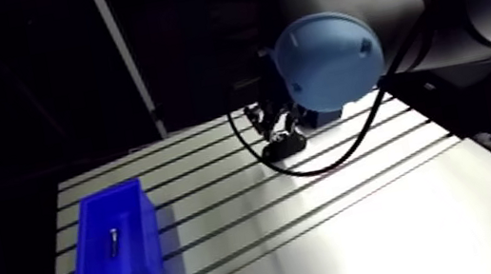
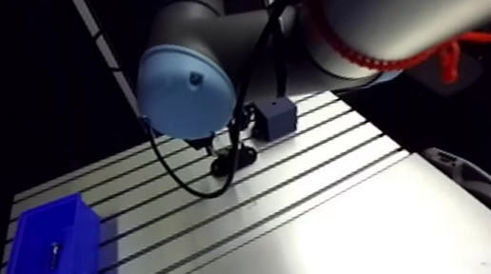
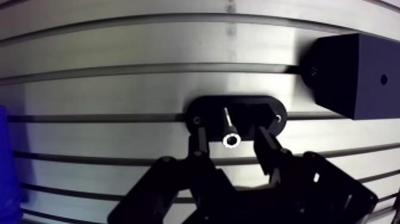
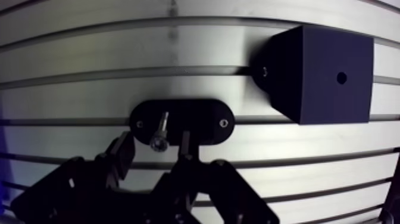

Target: Pick up the M10 bolt and insert it into the hole until fully seated.

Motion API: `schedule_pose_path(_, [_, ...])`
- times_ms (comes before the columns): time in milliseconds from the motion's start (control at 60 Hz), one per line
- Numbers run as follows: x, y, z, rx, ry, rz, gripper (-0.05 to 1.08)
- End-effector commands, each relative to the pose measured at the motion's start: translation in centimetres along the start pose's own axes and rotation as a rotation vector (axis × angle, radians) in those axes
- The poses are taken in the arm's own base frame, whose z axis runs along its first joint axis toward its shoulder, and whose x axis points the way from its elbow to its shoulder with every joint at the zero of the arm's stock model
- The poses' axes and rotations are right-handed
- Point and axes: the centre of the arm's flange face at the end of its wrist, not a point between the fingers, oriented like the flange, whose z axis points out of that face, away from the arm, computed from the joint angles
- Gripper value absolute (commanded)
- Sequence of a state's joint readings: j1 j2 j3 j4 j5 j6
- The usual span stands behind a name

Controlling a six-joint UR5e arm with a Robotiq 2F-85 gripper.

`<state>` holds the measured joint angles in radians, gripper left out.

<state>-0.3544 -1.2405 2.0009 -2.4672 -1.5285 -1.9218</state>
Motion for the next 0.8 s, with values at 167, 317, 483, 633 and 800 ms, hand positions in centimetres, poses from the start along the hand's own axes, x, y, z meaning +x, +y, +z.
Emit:
schedule_pose_path(167, [0.33,0.11,0.76,-0.007,0.011,-0.004,0.49])
schedule_pose_path(317, [0.33,0.21,1.05,-0.005,0.005,-0.003,0.49])
schedule_pose_path(483, [0.41,0.22,1.01,-0.003,0.003,-0.003,0.49])
schedule_pose_path(633, [0.52,0.23,0.92,-0.002,0.005,-0.003,0.49])
schedule_pose_path(800, [0.53,0.20,0.77,0.000,0.008,-0.003,0.49])
